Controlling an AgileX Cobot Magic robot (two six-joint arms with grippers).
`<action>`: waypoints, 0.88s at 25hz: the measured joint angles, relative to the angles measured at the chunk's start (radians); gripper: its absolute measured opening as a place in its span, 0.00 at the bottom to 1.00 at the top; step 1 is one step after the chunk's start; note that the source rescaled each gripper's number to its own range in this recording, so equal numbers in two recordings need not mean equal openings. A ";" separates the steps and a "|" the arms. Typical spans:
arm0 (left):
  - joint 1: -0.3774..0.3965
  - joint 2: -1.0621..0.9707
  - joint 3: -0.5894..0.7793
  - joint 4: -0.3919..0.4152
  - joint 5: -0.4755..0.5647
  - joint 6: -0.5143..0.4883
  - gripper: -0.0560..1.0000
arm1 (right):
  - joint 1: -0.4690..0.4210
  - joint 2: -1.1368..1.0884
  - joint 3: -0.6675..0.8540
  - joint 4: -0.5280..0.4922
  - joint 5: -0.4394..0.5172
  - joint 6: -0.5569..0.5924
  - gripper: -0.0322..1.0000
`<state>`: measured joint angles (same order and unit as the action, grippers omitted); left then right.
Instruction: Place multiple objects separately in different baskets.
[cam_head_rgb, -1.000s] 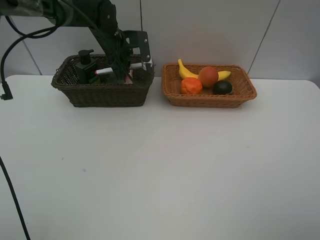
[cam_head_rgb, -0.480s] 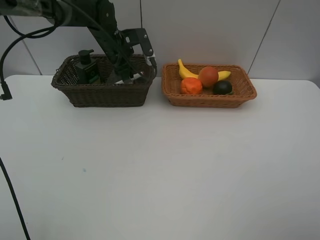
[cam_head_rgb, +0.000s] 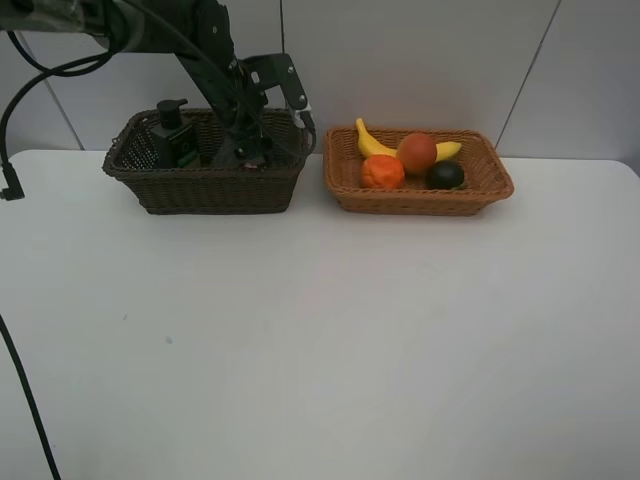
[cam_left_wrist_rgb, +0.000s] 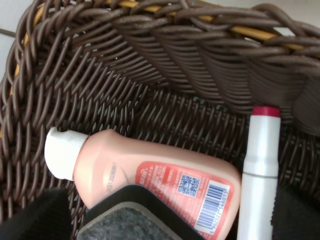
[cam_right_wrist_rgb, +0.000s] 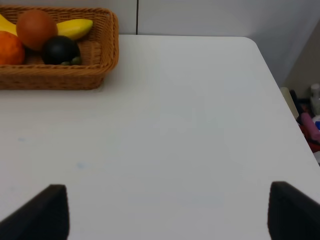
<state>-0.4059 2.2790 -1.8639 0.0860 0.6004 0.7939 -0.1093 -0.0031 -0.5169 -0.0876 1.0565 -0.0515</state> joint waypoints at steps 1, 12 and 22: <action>0.000 -0.001 0.000 0.000 0.002 0.000 1.00 | 0.000 0.000 0.000 0.000 0.000 0.000 1.00; 0.000 -0.207 0.000 0.001 0.167 -0.015 1.00 | 0.000 0.000 0.000 0.000 0.000 0.000 1.00; 0.000 -0.622 0.003 0.132 0.461 -0.214 1.00 | 0.000 0.000 0.000 0.000 0.000 0.000 1.00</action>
<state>-0.4059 1.6575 -1.8606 0.2182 1.0610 0.5803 -0.1093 -0.0031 -0.5169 -0.0876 1.0565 -0.0515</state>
